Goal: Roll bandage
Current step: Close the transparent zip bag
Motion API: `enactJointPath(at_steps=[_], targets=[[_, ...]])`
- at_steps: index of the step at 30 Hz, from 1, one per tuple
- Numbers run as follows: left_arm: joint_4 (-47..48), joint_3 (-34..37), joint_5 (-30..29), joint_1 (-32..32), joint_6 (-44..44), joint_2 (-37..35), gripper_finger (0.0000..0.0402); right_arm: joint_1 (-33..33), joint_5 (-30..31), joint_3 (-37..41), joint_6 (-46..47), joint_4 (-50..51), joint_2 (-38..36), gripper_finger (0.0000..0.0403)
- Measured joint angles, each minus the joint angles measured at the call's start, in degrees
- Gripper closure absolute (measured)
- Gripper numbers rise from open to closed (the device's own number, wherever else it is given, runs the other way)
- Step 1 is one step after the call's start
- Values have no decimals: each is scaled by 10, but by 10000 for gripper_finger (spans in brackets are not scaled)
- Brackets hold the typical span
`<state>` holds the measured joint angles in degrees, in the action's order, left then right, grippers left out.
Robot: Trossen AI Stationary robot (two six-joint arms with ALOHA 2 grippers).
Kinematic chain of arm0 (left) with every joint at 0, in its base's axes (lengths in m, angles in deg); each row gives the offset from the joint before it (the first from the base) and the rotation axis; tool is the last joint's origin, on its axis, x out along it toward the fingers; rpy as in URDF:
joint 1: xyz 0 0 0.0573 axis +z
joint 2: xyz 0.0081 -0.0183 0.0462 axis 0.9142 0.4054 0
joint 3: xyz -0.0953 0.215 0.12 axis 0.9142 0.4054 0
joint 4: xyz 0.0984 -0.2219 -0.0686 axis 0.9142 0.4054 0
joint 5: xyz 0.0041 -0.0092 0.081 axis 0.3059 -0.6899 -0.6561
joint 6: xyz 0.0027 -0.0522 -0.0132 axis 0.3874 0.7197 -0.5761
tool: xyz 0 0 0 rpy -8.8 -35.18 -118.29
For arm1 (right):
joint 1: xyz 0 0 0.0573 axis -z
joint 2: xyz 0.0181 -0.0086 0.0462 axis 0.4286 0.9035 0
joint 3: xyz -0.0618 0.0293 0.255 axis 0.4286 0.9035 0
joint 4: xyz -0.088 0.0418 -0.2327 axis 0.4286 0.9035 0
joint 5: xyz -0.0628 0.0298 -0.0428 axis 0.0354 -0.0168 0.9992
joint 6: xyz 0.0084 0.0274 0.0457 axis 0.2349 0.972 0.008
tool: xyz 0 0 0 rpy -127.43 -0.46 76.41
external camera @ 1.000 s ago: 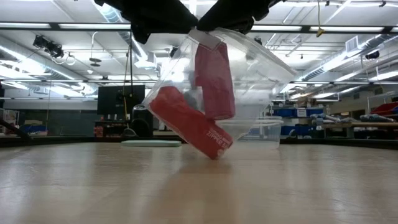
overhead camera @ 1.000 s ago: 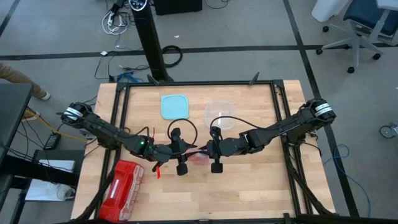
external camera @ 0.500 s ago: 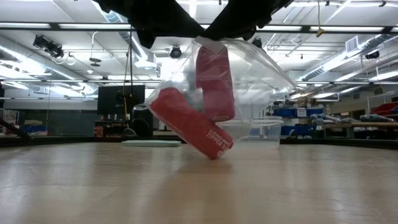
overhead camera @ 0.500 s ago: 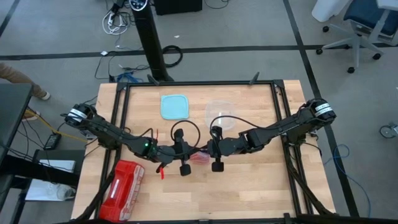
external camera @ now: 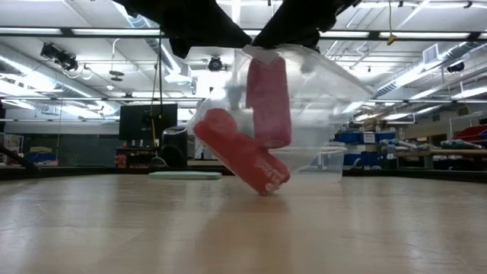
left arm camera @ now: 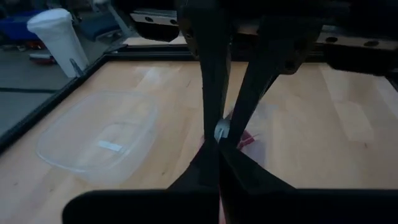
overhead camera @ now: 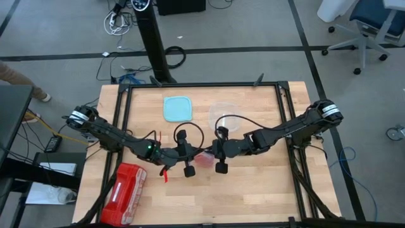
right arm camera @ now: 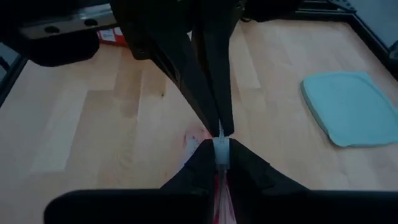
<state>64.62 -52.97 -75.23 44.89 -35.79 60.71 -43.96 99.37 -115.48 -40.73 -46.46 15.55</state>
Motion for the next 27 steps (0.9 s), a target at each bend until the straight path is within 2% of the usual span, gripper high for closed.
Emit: enactJointPath(at_steps=[6,8,9,12,14,19,27], targets=[[64,-20,-60,-6,-4,0,401,-16,-10,0,13,31,-21,376],[71,-31,-59,-9,-5,-1,401,-18,-5,0,15,38,-21,375],[74,-34,-49,-9,-9,-1,401,-17,1,0,15,36,-21,375],[82,-48,29,-9,-16,0,401,-16,14,0,13,34,-22,377],[88,-58,49,-9,-11,-1,401,-16,14,0,13,32,-22,378],[92,-64,69,-9,-2,-1,391,-15,-1,0,10,16,-22,374],[93,-64,61,-9,10,-1,345,-15,-11,0,3,12,-21,376]])
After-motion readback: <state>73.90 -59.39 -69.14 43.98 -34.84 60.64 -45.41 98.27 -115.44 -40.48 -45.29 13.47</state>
